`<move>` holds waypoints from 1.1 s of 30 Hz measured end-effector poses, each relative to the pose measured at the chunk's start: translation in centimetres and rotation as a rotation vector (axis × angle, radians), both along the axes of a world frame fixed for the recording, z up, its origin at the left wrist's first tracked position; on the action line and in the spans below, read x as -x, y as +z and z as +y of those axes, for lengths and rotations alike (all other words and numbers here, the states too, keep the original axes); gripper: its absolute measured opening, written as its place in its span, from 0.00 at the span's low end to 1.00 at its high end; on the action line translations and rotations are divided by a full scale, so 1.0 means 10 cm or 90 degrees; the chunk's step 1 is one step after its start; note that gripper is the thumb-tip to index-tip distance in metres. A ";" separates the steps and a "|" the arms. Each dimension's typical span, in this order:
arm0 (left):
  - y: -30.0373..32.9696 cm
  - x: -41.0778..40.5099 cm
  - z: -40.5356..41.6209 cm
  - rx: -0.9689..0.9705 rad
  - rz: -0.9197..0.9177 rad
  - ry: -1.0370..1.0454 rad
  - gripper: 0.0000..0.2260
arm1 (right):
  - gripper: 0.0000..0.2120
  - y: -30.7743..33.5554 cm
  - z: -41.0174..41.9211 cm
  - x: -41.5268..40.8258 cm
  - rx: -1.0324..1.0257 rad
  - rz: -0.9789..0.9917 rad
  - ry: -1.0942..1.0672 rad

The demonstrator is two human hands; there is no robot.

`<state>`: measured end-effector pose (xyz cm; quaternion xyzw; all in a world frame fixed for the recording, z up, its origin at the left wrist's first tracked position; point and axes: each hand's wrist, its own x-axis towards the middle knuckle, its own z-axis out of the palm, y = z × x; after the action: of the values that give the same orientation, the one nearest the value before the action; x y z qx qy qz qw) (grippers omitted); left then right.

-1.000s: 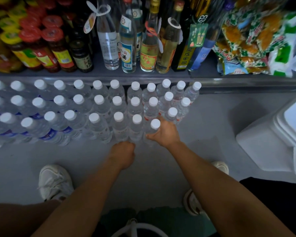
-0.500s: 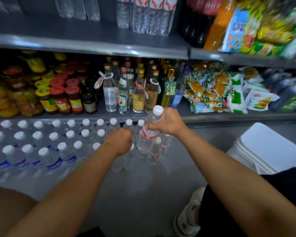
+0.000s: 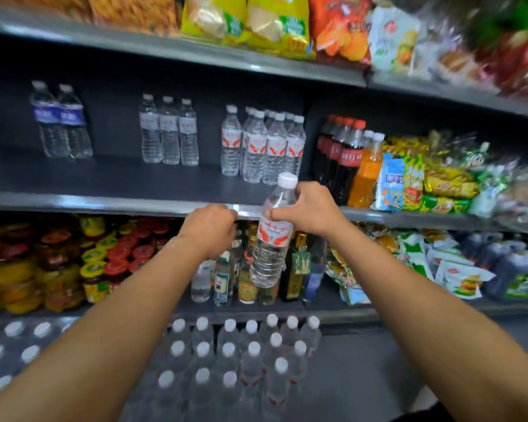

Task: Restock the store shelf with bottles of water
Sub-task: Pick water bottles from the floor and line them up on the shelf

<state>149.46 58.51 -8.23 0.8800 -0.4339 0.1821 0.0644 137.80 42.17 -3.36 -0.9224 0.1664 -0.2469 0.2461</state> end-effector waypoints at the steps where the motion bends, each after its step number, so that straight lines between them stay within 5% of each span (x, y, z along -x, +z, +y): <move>1: 0.12 -0.09 -0.04 0.006 -0.007 0.006 0.12 | 0.18 0.12 -0.04 -0.09 -0.001 -0.020 0.002; 14: 0.71 -1.43 -0.60 -0.004 -0.054 0.064 0.14 | 0.16 0.87 -0.69 -1.79 0.009 -0.100 0.074; 23: 0.53 -2.33 -0.95 -0.013 -0.027 0.086 0.14 | 0.08 0.84 -1.08 -2.91 0.024 -0.011 0.100; 33: 0.33 -2.83 -1.23 -0.017 -0.025 0.071 0.13 | 0.18 0.86 -1.30 -3.57 0.027 0.098 0.070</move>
<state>177.77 46.23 -4.93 0.8997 -0.3881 0.1969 0.0339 173.46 29.21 5.20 -0.9514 0.1286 -0.1647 0.2261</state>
